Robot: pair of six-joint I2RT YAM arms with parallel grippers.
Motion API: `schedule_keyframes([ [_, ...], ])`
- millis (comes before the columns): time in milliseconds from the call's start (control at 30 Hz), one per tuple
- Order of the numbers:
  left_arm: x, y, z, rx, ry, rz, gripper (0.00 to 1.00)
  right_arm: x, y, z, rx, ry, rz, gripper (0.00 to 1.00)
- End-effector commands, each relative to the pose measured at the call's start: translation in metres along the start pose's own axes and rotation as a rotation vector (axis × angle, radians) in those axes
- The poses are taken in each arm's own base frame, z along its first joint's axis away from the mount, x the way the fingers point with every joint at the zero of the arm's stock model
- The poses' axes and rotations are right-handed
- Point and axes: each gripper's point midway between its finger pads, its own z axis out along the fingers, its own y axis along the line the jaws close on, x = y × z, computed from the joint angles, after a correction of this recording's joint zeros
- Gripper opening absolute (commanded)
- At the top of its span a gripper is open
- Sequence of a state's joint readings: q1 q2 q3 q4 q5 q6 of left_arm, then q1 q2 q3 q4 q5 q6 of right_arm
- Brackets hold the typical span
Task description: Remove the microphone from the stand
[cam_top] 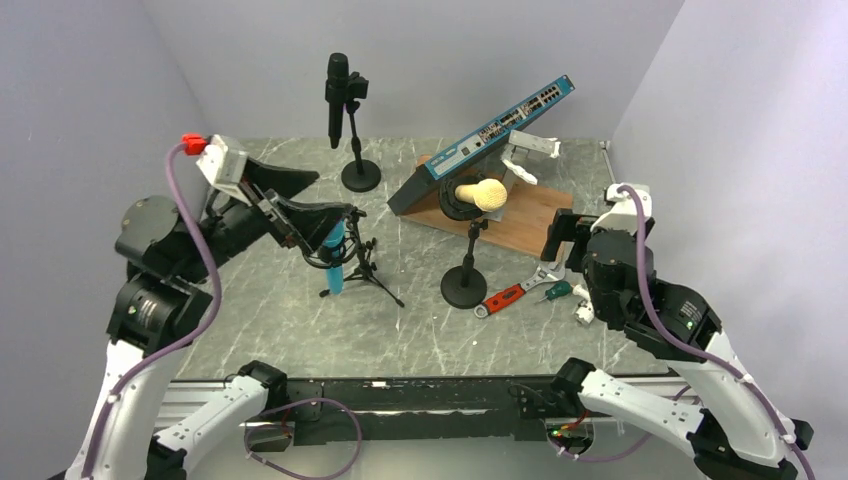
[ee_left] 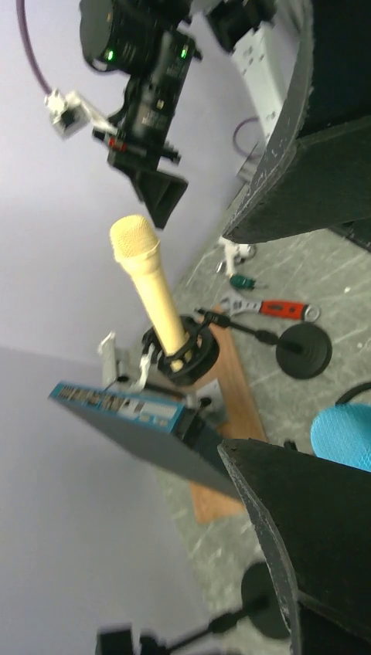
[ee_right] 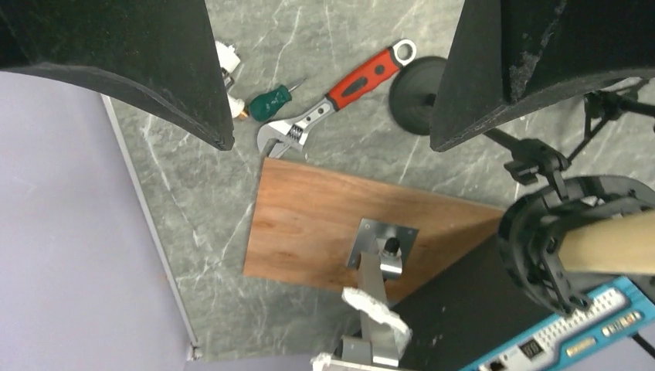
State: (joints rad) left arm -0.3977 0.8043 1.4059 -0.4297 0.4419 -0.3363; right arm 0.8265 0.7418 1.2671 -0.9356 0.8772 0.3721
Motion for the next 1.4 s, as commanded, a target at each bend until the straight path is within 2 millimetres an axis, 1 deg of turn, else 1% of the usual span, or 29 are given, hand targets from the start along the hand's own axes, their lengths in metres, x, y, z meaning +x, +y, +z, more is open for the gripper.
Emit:
schedule_keyframes([
  [0, 0.005, -0.030, 0.014, 0.182, -0.011, -0.044, 0.99, 0.014, 0.009, 0.001, -0.048, 0.023, 0.025, 1.00],
  [133, 0.015, -0.040, 0.026, 0.211, 0.015, -0.020, 0.99, 0.025, 0.021, 0.001, -0.127, 0.034, 0.025, 1.00],
  [200, 0.024, -0.041, 0.035, 0.198, 0.040, -0.002, 0.99, 0.032, 0.029, 0.000, -0.183, 0.034, 0.027, 1.00],
  [300, 0.035, -0.050, 0.048, 0.197, 0.065, 0.034, 0.99, 0.038, 0.043, -0.004, -0.275, 0.030, 0.040, 1.00],
  [400, 0.046, -0.062, 0.060, 0.201, 0.068, 0.083, 0.99, 0.041, 0.052, -0.005, -0.328, 0.028, 0.061, 1.00],
  [467, 0.058, -0.071, 0.069, 0.199, 0.052, 0.145, 0.99, 0.043, 0.055, -0.006, -0.349, 0.022, 0.076, 1.00],
  [533, 0.067, -0.076, 0.077, 0.159, -0.019, 0.244, 0.99, 0.045, 0.055, -0.006, -0.357, 0.016, 0.081, 1.00],
  [633, 0.084, -0.100, 0.082, 0.178, -0.152, 0.425, 0.99, 0.048, 0.052, -0.007, -0.352, 0.015, 0.078, 1.00],
  [667, 0.086, -0.106, 0.085, 0.182, -0.197, 0.475, 0.99, 0.049, 0.051, -0.007, -0.351, 0.014, 0.082, 1.00],
  [700, 0.088, -0.112, 0.088, 0.181, -0.220, 0.527, 0.99, 0.048, 0.049, -0.009, -0.350, 0.010, 0.090, 1.00],
  [733, 0.095, -0.114, 0.095, 0.177, -0.205, 0.560, 0.99, 0.049, 0.047, -0.010, -0.353, 0.006, 0.096, 1.00],
  [767, 0.105, -0.115, 0.105, 0.168, -0.180, 0.594, 0.99, 0.050, 0.046, -0.011, -0.355, 0.002, 0.104, 1.00],
  [867, 0.115, -0.114, 0.126, 0.129, -0.179, 0.696, 0.99, 0.050, 0.042, -0.016, -0.369, -0.013, 0.128, 1.00],
  [1000, 0.115, -0.108, 0.149, 0.046, -0.205, 0.793, 0.99, 0.050, 0.035, -0.022, -0.376, -0.023, 0.153, 1.00],
  [1100, 0.116, -0.103, 0.163, 0.023, -0.204, 0.797, 0.99, 0.052, 0.030, -0.025, -0.373, -0.024, 0.164, 1.00],
  [1167, 0.114, -0.102, 0.169, 0.024, -0.223, 0.775, 0.99, 0.052, 0.026, -0.027, -0.369, -0.028, 0.170, 1.00],
  [1267, 0.109, -0.093, 0.177, -0.011, -0.231, 0.754, 0.99, 0.052, 0.022, -0.029, -0.364, -0.033, 0.176, 1.00],
  [1367, 0.104, -0.087, 0.182, -0.024, -0.250, 0.712, 0.99, 0.050, 0.020, -0.031, -0.370, -0.044, 0.184, 1.00],
])
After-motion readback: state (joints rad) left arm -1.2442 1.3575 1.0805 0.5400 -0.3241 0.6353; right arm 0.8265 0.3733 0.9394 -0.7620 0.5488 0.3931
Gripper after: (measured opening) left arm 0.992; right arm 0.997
